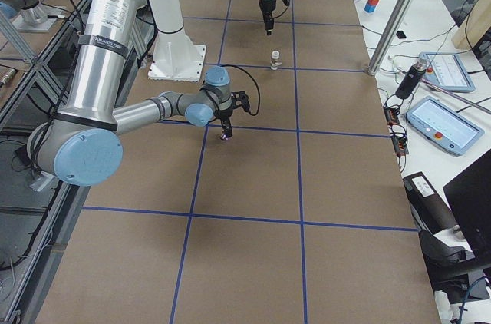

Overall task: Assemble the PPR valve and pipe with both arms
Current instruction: 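Bring the right gripper with the metal pipe toward the valve while the left arm withdraws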

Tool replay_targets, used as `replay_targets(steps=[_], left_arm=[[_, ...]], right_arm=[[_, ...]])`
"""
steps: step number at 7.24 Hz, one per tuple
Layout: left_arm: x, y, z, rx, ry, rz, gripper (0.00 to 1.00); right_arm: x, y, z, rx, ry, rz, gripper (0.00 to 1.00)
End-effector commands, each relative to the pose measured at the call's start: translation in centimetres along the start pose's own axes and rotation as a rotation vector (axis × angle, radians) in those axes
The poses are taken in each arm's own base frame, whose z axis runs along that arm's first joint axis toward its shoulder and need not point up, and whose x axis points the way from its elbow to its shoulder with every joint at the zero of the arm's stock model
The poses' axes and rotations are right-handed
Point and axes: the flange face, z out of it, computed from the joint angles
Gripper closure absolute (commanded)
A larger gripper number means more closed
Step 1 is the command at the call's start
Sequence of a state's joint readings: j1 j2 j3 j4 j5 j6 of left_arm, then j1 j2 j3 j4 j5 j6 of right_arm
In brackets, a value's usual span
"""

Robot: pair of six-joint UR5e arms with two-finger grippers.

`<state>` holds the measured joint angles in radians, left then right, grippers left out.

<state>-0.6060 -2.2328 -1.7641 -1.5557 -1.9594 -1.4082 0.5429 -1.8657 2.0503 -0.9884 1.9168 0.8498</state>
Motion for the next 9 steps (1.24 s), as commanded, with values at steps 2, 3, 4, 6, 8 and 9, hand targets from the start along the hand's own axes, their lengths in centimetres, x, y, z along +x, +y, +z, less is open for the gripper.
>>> replay_targets(steps=[2,3,4,6,8,9], left_arm=[[0.06,0.03,-0.11,0.001,0.003,0.000,0.39],[0.09,0.12,-0.06,0.000,0.003,0.001,0.39],[0.01,0.10,0.00,0.000,0.002,0.000,0.39],[0.04,0.10,-0.26,0.001,0.006,0.001,0.39],[-0.03,0.11,-0.27,0.001,0.006,0.001,0.38],[-0.03,0.11,-0.27,0.001,0.006,-0.001,0.38]], right_arm=[[0.11,0.27,0.57,-0.005,0.012,-0.005,0.29],[0.11,0.27,0.57,-0.005,0.012,-0.005,0.39],[0.07,0.30,0.60,-0.006,0.012,-0.006,0.49],[0.09,0.39,0.64,-0.008,0.013,-0.007,0.54],[0.09,0.39,0.64,-0.008,0.013,-0.007,0.93],[0.08,0.34,0.55,-0.006,0.012,-0.006,1.00]])
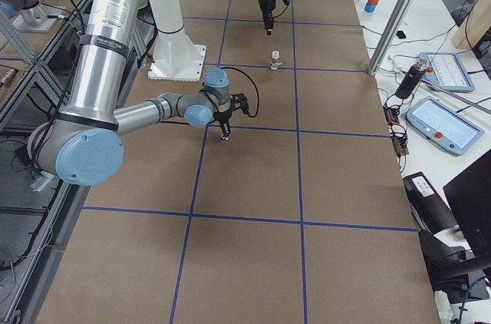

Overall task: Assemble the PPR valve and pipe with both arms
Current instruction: 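Bring the right gripper with the metal pipe toward the valve while the left arm withdraws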

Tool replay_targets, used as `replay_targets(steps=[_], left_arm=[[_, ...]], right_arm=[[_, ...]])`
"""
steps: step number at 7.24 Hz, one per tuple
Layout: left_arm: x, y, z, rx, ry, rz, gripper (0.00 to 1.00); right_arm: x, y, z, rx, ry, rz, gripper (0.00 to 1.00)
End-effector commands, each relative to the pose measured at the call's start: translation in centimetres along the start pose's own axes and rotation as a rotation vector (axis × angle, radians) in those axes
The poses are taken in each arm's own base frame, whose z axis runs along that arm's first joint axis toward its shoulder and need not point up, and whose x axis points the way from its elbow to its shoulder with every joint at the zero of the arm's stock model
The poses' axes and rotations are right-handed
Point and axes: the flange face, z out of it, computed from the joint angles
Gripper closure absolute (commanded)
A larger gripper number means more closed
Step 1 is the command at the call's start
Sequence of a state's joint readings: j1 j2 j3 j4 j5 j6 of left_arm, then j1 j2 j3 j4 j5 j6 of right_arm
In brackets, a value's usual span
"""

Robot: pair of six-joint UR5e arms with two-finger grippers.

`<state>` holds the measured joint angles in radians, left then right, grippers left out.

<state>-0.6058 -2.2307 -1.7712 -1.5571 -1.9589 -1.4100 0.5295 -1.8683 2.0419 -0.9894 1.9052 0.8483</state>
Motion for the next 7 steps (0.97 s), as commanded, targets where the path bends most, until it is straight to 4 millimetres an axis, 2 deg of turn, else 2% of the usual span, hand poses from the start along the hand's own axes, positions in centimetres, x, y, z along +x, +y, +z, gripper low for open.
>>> replay_targets(steps=[1,2,3,4,5,7], left_arm=[[0.1,0.0,-0.1,0.001,0.003,0.000,0.38],[0.0,0.2,-1.0,0.004,0.018,0.007,0.38],[-1.6,0.5,-1.7,0.007,0.024,0.008,0.39],[-3.8,0.5,-2.7,0.013,0.026,0.060,0.39],[-6.6,0.6,-3.2,0.016,0.006,0.117,0.39],[-12.6,-1.4,-3.4,0.014,-0.042,0.164,0.39]], right_arm=[[0.0,-0.3,-0.4,0.008,-0.004,0.004,1.00],[0.0,-1.0,-1.6,0.026,-0.019,0.018,1.00],[-1.1,-1.8,-2.5,0.033,-0.034,0.020,1.00],[-2.9,-4.7,-3.3,0.037,-0.053,0.046,1.00],[-6.2,-8.7,-4.4,0.030,-0.061,0.103,1.00],[-17.2,-17.6,-8.6,-0.023,-0.017,0.254,1.00]])
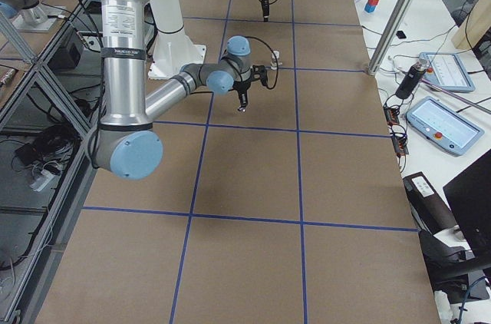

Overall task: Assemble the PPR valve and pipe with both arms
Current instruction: 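Lower the pipe in the right gripper onto the valve top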

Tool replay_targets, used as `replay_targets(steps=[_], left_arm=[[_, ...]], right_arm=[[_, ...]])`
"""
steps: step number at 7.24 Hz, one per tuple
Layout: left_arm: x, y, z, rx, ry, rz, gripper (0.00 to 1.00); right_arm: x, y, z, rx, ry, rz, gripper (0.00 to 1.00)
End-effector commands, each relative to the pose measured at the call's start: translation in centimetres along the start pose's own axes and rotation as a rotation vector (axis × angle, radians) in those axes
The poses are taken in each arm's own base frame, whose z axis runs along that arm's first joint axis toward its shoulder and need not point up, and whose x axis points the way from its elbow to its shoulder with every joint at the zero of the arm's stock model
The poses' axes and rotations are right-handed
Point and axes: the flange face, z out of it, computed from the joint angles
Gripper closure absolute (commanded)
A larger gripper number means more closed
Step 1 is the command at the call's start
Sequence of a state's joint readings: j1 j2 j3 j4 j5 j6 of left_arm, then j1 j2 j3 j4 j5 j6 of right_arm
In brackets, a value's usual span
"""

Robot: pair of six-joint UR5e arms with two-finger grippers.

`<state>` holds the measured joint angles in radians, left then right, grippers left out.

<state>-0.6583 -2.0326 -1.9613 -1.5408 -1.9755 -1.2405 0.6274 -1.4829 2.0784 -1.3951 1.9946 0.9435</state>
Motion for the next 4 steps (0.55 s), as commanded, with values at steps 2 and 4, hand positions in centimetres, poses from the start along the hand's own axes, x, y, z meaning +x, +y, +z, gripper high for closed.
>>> replay_targets(steps=[2,4], left_arm=[[-8.2,-1.7,-0.1,-0.011,-0.064,0.080,0.38],[-12.8,-2.7,0.0,-0.024,-0.103,0.121,0.38]], right_arm=[[-16.9,-9.7,-3.2,-0.022,0.031,0.286,1.00],[-23.1,-14.2,-2.0,0.007,-0.036,0.400,1.00]])
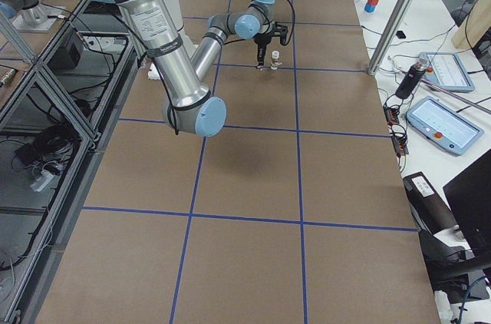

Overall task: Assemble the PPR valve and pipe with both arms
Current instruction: 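Lower the pipe in the right gripper onto the valve top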

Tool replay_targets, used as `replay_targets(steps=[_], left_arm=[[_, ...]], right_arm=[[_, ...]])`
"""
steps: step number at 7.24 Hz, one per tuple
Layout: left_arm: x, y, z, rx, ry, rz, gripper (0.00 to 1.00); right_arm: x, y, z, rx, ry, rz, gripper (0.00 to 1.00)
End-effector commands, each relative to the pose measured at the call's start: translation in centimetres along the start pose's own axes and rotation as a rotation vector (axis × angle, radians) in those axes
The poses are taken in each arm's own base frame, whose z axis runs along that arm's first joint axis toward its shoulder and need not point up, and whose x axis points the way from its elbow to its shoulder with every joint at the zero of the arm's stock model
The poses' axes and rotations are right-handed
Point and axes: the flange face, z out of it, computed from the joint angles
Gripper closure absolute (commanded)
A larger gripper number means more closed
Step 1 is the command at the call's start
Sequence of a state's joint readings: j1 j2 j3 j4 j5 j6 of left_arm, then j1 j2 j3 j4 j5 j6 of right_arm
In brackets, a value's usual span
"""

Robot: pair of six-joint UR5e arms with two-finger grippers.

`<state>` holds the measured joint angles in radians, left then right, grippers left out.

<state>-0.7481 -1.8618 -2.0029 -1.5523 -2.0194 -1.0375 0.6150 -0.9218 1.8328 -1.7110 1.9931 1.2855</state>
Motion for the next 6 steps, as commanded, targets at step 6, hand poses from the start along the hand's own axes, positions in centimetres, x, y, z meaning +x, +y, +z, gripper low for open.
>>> replay_targets(steps=[6], left_arm=[[-8.0,-1.3,-0.1,-0.044,-0.002,0.055,0.38]], right_arm=[[-8.9,-3.4,1.1,0.046,-0.038,0.106,1.00]])
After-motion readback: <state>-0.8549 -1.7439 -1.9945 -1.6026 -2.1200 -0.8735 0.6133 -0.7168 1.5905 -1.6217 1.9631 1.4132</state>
